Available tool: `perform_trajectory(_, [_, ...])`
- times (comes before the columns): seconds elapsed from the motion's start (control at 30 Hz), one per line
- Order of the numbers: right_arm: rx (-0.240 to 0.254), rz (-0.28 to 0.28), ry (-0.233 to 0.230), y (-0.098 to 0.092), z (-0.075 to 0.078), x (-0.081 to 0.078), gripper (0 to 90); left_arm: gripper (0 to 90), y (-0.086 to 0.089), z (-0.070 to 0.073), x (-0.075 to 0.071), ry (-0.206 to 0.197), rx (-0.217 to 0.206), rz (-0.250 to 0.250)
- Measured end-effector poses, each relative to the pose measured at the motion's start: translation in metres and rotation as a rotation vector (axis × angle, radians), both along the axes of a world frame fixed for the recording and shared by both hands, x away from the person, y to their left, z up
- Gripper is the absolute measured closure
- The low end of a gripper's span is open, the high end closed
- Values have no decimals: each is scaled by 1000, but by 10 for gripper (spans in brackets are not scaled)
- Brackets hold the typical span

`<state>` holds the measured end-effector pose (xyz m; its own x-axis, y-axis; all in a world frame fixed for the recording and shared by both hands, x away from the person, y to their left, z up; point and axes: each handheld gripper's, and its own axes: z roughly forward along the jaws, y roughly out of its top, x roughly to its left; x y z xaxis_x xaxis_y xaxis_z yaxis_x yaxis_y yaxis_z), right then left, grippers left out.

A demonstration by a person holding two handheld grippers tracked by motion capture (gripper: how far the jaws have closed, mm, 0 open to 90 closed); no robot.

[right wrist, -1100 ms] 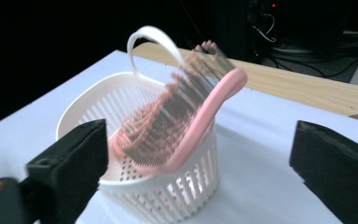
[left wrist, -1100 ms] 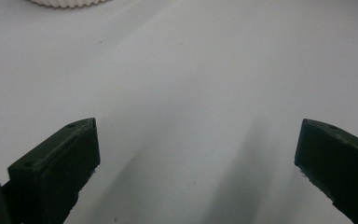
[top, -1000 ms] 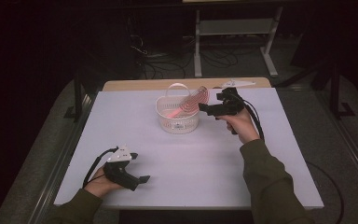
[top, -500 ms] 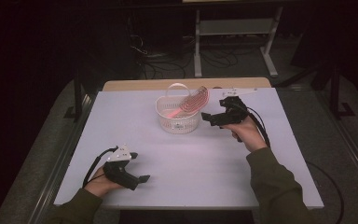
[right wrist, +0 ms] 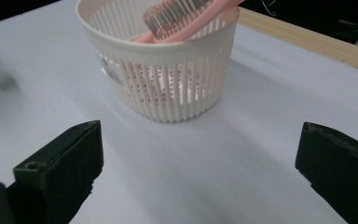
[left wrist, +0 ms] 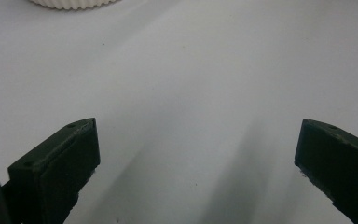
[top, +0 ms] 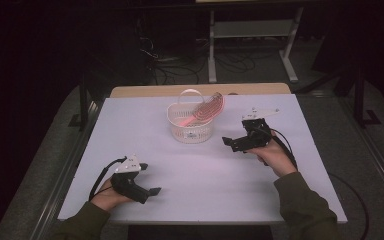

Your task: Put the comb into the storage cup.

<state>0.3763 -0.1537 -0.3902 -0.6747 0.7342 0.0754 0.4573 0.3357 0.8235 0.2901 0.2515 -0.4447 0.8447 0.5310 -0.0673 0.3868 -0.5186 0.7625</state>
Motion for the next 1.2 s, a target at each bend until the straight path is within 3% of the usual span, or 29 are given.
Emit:
perform_trajectory(0.23, [-32,16,7,-1,-7,-16,4,0,0,1,-1,-3,-1,4])
perform_trajectory(0.8, [-34,27,13,-12,-29,-57,0,0,1,2,-1,-9,-10,15])
perform_trajectory(0.9, [-57,31,16,-14,-33,-62,0,0,1,2,-2,-9,-11,14])
perform_trajectory(1.2, [-49,24,18,-27,-43,-77,0,0,2,3,-1,-14,-12,18])
